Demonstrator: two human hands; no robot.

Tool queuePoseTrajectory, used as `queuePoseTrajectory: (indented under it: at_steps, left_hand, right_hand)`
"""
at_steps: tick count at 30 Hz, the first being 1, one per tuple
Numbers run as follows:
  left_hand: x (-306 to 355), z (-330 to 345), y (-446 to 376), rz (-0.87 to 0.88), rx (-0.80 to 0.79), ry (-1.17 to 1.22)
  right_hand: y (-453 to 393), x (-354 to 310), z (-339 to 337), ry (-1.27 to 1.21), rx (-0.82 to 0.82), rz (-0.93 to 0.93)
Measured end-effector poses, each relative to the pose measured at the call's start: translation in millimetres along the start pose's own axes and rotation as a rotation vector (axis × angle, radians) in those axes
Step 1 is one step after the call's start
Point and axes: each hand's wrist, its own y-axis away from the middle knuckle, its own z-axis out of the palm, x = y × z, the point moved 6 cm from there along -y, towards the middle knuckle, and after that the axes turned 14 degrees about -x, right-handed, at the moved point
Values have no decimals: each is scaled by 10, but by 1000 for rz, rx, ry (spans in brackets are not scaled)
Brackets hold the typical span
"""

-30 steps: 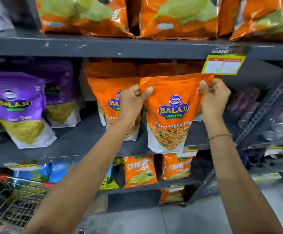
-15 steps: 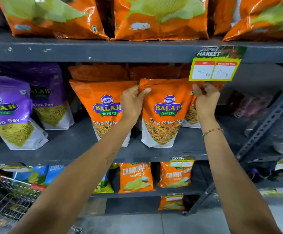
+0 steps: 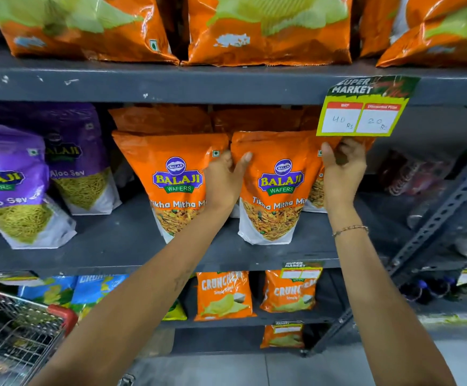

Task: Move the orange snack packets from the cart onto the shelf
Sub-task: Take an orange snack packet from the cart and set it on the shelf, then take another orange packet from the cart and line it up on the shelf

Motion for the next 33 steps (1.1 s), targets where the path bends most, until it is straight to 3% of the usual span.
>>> queuePoseTrajectory:
  at_steps: [3,5,8,12,20,23,29,31,33]
  left_hand:
    - [-107,-41,252,-25,-108,-49]
    - [-243,-212,504,-40,-111,-59]
    - [-595,-660,939,-143,-51,53]
    - [-1075,-1527,1646,-289,169,218]
    - [-1526,-3335,3587,-529,687,83]
    - [-1574,-3761,4265,-641,767,48]
    - [-2092,-4284,5412,-1255,442,-3]
    - [-2332,-4412,5766,-1525,-65,-348]
    - [-2492,-4443,5976,-1584,-425,-540]
  right_hand:
    - [436,-16,46,15,126,-91]
    - [799,44,256,16,30,-108]
    - [1320,176,791,-54,-297,-31]
    - [1938,212,1565,-65,-644,53]
    - [3422,-30,3268,-130,-1310,131]
    - [4108,-84,3861,-24,-1621,85]
    - [5511,-13,4651,413,-2179,-179]
    - [5930,50,4784,583,-2312,-307]
    - [6306,171,4889,677,-2415,-372]
